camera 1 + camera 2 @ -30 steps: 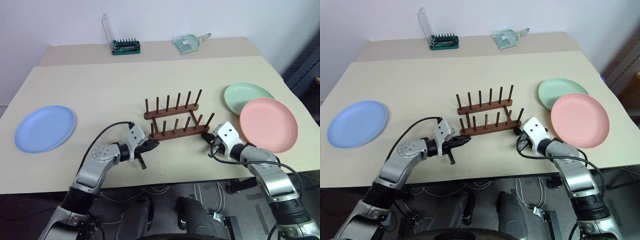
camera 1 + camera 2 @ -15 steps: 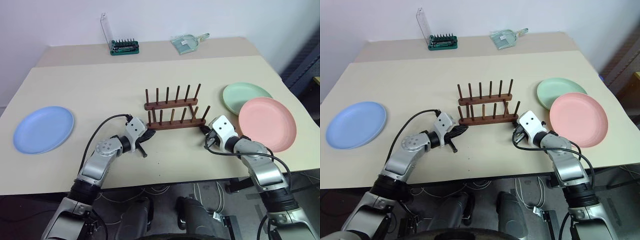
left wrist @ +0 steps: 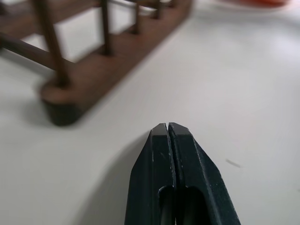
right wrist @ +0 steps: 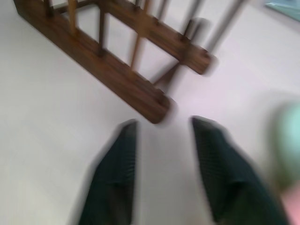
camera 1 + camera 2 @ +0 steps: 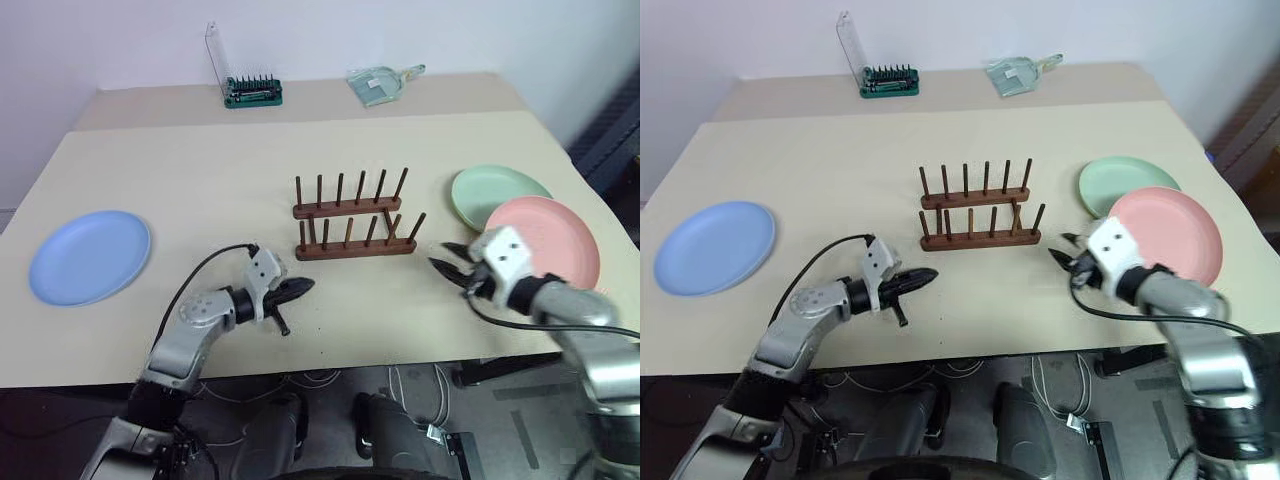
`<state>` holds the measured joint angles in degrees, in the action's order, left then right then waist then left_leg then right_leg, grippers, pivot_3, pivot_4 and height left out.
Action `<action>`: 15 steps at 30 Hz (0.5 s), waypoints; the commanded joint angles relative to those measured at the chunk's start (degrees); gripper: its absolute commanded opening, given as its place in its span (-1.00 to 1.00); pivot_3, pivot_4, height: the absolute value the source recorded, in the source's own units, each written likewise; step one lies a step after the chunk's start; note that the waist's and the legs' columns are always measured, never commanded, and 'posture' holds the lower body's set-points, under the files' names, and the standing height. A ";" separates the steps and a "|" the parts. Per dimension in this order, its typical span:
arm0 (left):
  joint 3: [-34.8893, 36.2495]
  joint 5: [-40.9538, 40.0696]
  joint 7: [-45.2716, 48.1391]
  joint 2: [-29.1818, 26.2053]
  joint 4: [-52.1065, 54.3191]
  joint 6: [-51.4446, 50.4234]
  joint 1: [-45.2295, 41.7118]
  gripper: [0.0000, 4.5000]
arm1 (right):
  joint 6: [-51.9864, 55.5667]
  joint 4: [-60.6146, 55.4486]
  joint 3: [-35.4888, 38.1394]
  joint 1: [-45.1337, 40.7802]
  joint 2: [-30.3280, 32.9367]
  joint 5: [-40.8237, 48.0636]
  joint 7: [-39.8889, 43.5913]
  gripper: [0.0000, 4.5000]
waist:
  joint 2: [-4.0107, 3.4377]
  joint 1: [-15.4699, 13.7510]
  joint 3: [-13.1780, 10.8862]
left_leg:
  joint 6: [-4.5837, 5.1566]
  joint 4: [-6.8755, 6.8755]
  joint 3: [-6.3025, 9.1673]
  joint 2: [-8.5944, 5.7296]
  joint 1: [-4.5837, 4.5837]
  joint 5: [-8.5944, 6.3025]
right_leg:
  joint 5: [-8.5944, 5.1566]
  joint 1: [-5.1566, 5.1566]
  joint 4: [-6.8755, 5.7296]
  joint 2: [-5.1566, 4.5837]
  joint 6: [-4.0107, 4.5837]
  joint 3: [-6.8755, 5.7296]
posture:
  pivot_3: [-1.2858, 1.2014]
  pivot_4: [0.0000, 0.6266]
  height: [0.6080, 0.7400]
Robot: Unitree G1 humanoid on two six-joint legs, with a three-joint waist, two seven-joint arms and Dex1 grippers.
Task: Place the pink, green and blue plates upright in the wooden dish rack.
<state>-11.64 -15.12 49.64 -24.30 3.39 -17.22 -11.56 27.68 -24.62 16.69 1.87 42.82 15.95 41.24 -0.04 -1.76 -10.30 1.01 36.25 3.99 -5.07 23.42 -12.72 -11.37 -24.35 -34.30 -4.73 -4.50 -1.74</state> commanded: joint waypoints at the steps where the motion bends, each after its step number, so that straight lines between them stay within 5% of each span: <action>1: -1.63 -0.90 2.44 -0.08 2.35 -0.49 -0.12 -1.00 | 2.13 -3.68 5.33 1.43 0.45 1.93 -1.29 0.71 | -0.01 -0.14 0.01 | -0.04 0.01 0.00 0.00 -0.01 -0.02 | 0.00 0.01 0.00 0.00 0.01 0.01 | 0.03 -0.52 1.00; 3: -2.00 -1.46 3.13 0.50 2.33 -0.76 -0.55 -1.00 | 2.88 -3.56 7.29 2.64 0.20 1.42 -2.84 0.96 | -0.01 -0.21 0.00 | -0.11 0.01 -0.03 0.01 -0.02 -0.07 | 0.00 0.01 0.00 -0.03 0.01 0.01 | 0.03 -0.52 1.00; 15: -4.16 -2.04 6.98 4.19 3.74 2.80 -2.54 -1.00 | 1.52 1.74 1.83 10.11 -3.87 -10.92 -14.62 0.96 | -0.04 -0.38 0.01 | 0.10 -0.01 -0.30 0.02 -0.01 -0.05 | -0.01 -0.07 0.01 -0.16 -0.02 0.00 | 0.03 -0.52 1.00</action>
<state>-15.44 -17.18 55.91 -19.86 6.00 -16.23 -14.14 30.38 -22.63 18.11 12.75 39.27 5.91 27.73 -0.08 -2.14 -10.29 1.11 36.24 3.69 -5.05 23.41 -12.77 -11.38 -24.42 -34.29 -4.89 -4.51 -1.75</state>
